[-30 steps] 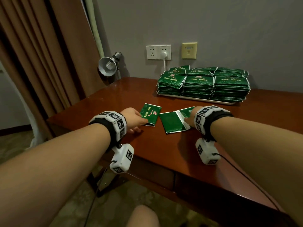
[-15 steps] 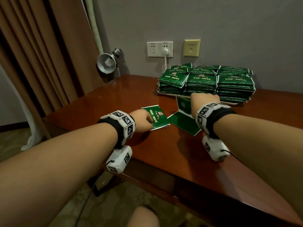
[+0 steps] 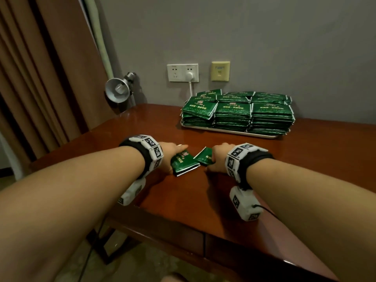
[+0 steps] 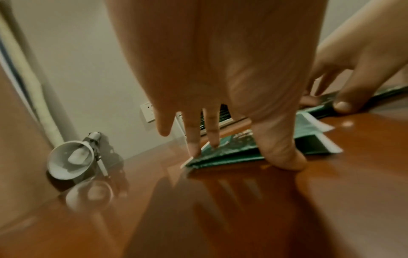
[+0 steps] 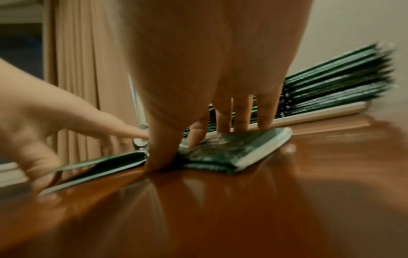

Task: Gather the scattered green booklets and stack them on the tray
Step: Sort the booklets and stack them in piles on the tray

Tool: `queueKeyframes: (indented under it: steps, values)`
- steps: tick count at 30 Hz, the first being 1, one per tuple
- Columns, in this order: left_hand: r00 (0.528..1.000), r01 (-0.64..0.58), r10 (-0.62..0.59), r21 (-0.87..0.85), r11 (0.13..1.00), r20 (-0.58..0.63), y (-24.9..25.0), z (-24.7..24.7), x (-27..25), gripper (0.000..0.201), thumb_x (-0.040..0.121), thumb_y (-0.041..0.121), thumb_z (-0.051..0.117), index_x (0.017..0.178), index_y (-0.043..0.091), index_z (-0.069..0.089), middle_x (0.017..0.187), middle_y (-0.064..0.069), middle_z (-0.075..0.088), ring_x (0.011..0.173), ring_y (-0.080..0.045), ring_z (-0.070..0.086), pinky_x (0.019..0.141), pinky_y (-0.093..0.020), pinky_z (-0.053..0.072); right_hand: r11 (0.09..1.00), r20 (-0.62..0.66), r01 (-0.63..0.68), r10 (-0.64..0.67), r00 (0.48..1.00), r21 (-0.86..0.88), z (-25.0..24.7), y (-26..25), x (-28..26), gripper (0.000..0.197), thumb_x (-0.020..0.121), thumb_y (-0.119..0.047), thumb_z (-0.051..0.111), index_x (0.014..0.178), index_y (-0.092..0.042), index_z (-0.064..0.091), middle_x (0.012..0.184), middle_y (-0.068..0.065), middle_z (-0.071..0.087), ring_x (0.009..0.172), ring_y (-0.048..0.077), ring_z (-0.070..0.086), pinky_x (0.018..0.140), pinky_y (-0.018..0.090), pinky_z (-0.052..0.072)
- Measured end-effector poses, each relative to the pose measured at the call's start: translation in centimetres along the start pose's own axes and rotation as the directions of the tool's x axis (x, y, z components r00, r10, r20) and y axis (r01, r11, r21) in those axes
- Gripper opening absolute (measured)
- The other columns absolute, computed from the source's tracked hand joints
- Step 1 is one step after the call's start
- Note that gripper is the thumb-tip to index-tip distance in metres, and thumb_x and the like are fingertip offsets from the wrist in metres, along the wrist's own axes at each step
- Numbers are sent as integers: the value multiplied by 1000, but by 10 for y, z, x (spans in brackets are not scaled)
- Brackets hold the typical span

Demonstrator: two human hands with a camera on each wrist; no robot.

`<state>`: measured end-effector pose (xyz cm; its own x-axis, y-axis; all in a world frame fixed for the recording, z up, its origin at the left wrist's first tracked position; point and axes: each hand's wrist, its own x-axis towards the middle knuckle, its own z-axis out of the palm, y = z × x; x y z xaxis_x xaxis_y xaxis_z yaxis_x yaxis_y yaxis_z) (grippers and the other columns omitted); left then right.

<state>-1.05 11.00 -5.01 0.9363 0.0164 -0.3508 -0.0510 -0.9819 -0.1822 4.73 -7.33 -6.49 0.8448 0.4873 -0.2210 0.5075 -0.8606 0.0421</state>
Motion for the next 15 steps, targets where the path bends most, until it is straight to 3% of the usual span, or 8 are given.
queueKeyframes:
  steps: [2,4,7,9,11,13,15]
  values:
    - [999,17,-20,69,997,37,1,-6,6,105,79,40,77,155,31,5,148,-9,31,130,-29,41,97,-36,42,999,2,-47,47,999,12,1,4,3,71,71,-70,66,118,-17,56,115,9,53,103,31,57,90,41,50]
    - [1000,22,-24,128,992,14,1,-8,9,94,75,50,76,151,29,24,138,-8,38,125,-28,39,94,-37,41,993,18,-96,95,995,70,1,7,6,84,64,-72,70,120,-13,50,109,7,57,96,28,60,87,42,53]
    - [997,23,-21,36,999,-69,-2,-2,13,80,66,54,81,129,24,43,127,-2,44,114,-20,42,93,-35,43,989,46,-115,111,993,97,0,9,6,89,62,-71,73,121,-10,44,106,7,59,92,26,62,84,42,55]
    - [998,6,-13,-105,994,-60,-4,2,15,84,63,48,85,128,22,39,127,-1,51,111,-18,50,94,-34,45,993,73,-106,101,992,60,-4,10,4,84,67,-67,72,122,-10,45,109,7,59,94,26,62,85,42,55]
    - [999,-14,8,-191,981,-32,-5,3,15,97,63,46,86,141,24,31,136,0,50,118,-19,51,101,-36,43,995,94,-94,90,991,41,-8,9,1,81,68,-62,73,123,-9,46,107,7,60,93,26,64,85,43,55]
    - [1000,-21,17,-178,984,-22,-5,2,14,102,66,49,83,148,28,26,142,2,44,127,-19,45,105,-36,39,997,123,-74,71,990,20,-11,8,-2,86,65,-64,74,121,-7,43,106,8,60,92,27,64,84,43,56]
    - [1000,2,-4,-103,995,-22,-1,2,12,95,70,57,76,148,30,29,138,0,42,126,-22,40,101,-37,38,997,131,-74,72,989,3,-10,8,-5,99,53,-73,73,120,-9,40,106,8,59,92,28,63,82,44,55]
